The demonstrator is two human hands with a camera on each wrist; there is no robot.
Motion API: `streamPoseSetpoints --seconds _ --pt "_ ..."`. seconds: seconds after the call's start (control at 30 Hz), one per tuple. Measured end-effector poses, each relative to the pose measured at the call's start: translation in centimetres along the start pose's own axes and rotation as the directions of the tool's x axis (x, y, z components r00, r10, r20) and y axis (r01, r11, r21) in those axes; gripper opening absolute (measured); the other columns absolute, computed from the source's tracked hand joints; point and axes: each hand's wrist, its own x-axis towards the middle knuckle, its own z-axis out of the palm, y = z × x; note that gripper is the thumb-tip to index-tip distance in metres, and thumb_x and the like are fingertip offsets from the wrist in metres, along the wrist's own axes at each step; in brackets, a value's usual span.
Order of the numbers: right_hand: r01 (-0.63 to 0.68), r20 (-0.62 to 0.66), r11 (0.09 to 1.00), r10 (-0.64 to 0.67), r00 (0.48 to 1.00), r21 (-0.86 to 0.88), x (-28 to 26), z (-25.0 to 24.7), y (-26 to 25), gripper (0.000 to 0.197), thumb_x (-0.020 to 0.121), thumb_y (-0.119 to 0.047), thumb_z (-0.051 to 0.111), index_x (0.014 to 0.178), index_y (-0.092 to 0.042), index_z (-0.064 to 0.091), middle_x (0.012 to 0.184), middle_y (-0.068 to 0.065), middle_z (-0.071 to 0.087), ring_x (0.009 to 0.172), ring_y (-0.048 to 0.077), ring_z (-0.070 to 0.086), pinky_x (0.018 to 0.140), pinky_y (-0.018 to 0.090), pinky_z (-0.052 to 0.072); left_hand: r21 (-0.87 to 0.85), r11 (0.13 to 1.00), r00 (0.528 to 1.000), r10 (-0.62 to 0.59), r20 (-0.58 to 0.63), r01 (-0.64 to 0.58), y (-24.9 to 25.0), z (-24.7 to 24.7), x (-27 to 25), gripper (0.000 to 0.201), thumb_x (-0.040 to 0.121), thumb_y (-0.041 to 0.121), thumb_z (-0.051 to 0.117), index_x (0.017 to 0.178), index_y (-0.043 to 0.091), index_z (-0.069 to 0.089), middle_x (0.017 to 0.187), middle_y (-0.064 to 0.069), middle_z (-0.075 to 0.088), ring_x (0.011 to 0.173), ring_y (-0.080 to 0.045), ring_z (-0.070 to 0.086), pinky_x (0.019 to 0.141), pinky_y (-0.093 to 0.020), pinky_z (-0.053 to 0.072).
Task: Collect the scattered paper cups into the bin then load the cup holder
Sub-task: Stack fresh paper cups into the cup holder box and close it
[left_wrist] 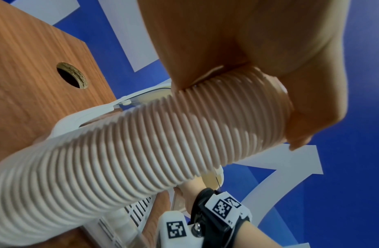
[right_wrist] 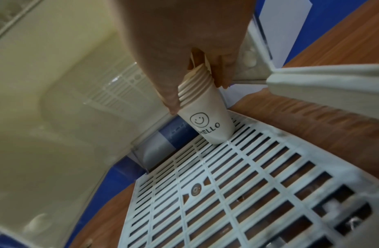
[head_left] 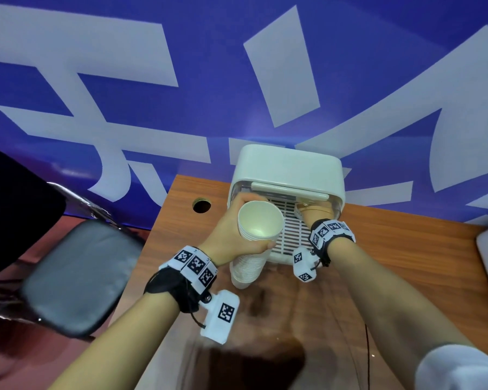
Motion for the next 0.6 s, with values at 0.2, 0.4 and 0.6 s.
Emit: streamPoseSetpoints --seconds 0.2,0.4,0.6 --pt "0.118 -0.275 0.988 -0.142 0.951 -0.100 -1.4 0.7 -0.1 0.033 0.087 -0.039 0.057 0.107 -0.013 0.063 0.106 0.003 0.065 0.102 0.023 0.060 0.088 0.026 0.043 0.027 1.000 1.000 0.005 0.011 -0.005 0.0 0.2 -0.1 0.077 0.052 0.035 0.081 0.117 0.015 0.045 0.117 0.006 0.052 0.109 -0.005 0.053 0.095 -0.014 0.040" --pt "0.253 -0.103 0.958 -0.268 0.958 -0.135 -8.0 -1.0 -1.8 0.043 0.092 -0.032 0.057 0.124 -0.004 0.059 0.132 0.015 0.050 0.123 0.029 0.047 0.109 0.036 0.035 0.030 1.000 0.999 0.000 0.046 -0.002 -0.5 0.5 -1.0 0.085 0.056 0.039 0.080 0.129 0.016 0.043 0.125 0.005 0.054 0.118 -0.006 0.051 0.102 -0.017 0.039" --pt "0.491 0.124 0.846 -0.521 0.845 0.207 -14.7 -5.2 -6.5 0.022 0.094 -0.009 0.051 0.111 -0.011 0.066 0.108 -0.002 0.066 0.098 0.014 0.061 0.084 0.022 0.051 0.116 0.992 0.998 -0.050 0.048 0.044 -0.7 0.8 -1.4 0.088 0.049 0.050 0.075 0.126 0.027 0.040 0.122 0.007 0.055 0.116 -0.009 0.053 0.098 -0.017 0.039"
